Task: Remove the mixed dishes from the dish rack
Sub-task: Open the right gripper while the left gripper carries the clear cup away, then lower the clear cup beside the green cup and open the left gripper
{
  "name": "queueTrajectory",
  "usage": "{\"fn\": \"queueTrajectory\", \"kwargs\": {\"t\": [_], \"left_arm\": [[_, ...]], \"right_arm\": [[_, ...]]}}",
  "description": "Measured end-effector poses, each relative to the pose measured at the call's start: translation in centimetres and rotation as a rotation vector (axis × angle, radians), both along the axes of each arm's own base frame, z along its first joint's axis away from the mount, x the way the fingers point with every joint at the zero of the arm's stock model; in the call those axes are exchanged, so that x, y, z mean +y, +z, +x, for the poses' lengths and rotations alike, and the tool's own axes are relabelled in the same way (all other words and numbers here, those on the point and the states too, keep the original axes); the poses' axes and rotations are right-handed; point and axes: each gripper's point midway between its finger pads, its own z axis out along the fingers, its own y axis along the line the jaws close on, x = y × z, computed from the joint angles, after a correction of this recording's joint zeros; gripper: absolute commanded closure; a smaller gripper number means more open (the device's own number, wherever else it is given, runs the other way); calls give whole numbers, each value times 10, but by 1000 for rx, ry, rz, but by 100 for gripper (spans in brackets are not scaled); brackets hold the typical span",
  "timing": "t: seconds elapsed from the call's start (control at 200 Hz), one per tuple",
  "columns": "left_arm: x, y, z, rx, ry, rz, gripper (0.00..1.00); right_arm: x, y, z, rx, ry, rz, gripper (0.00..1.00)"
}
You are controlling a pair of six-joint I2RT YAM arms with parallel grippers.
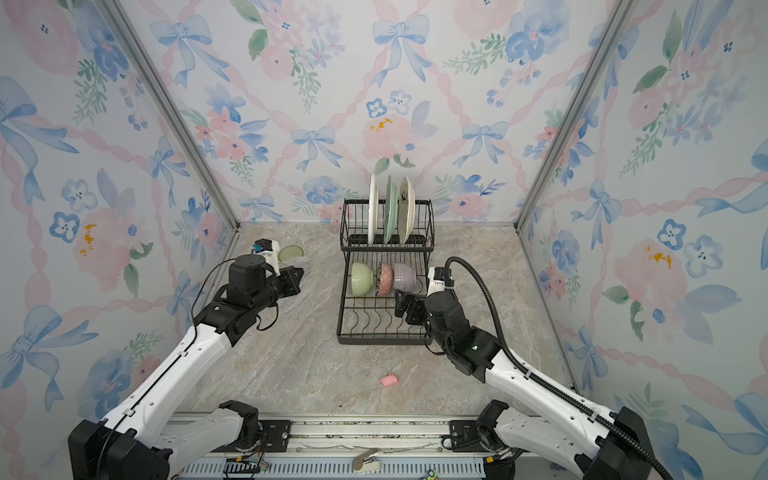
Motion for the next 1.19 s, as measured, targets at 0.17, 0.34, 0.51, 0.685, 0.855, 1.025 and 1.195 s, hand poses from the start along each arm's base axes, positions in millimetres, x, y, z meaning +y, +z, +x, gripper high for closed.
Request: {"fn": "queueTrajectory", "kwargs": {"t": [0.17,0.34,0.51,0.685,0.855,1.025,1.195], "left_arm": [[48,-8,0,75,143,108,100],[91,-1,15,104,265,154,100],[116,-10,46,178,310,197,100],[133,-34,82,280,311,220,100],[142,-47,114,328,300,243,100],[148,-71,149,389,265,279,100],[163,-103,166,480,248,297,100]], "right_arm": [[-5,-1,0,-28,18,-99,3],[-12,-2,1,-49,34,-185,3],[-20,7,-6,-92,46,-183,3],[-22,-1,-18,-92,88,-171,3],[-20,-8,-26,-80,125,-158,3],[-20,-1,-32,-98,147,-126,3],[-21,-4,-35,-85,150,-122,3]]}}
